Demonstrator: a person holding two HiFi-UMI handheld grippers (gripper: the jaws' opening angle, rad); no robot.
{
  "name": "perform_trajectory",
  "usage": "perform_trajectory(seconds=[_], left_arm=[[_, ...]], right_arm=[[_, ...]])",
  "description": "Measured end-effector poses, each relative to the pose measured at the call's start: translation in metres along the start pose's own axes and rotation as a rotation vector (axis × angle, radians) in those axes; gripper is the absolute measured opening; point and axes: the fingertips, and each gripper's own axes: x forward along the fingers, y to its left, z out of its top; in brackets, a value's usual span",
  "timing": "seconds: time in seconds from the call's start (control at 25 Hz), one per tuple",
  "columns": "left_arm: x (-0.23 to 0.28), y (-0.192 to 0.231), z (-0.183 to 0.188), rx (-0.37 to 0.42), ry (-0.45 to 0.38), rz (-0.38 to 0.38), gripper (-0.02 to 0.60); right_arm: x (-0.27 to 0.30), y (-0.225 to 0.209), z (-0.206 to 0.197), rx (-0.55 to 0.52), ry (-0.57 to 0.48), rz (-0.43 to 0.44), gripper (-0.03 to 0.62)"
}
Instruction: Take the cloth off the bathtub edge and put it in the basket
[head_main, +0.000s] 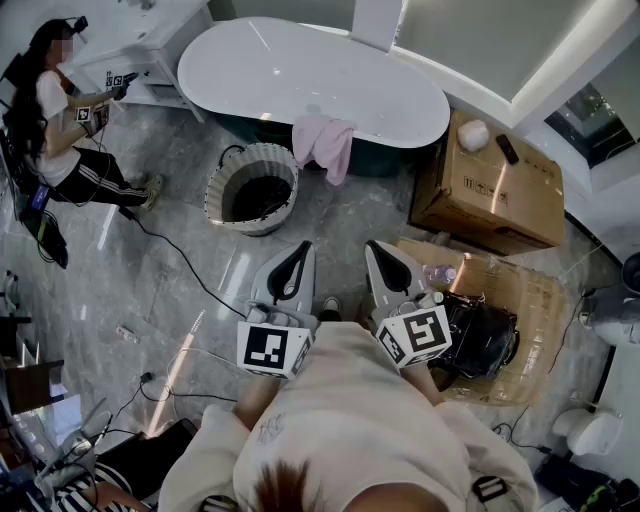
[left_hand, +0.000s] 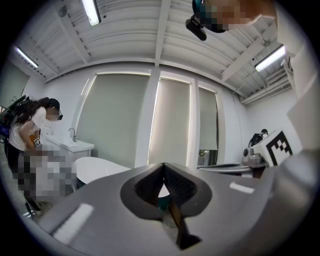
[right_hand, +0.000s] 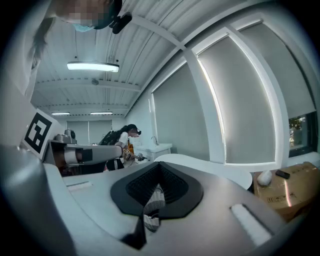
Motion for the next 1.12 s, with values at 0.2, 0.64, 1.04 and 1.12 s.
perform_trajectory(seconds=[0.2,0.64,1.04,1.12], left_arm=[[0.000,0.006,0.000,-0.003,0.001,0.003,0.002],[-0.005,0.002,0.002,0.004,-0.011,0.012,0.002],[-0.005,0.004,0.008,0.015,-0.016,-0.002,0.002],[-0.003,0.006,0.005,0.013,-0.013,-0.008,0.002]], right_arm=[[0.006,0.001,-0.005,-0.001,-0.001,0.005,-0.002],[-0.001,0.001,-0.005,-0.011,-0.007,0.017,-0.002],[-0.001,0.004,0.010,0.007,-0.099,0.053,0.000],[0.004,0.004,0.006,0.002,-0.078,0.056,0.000]])
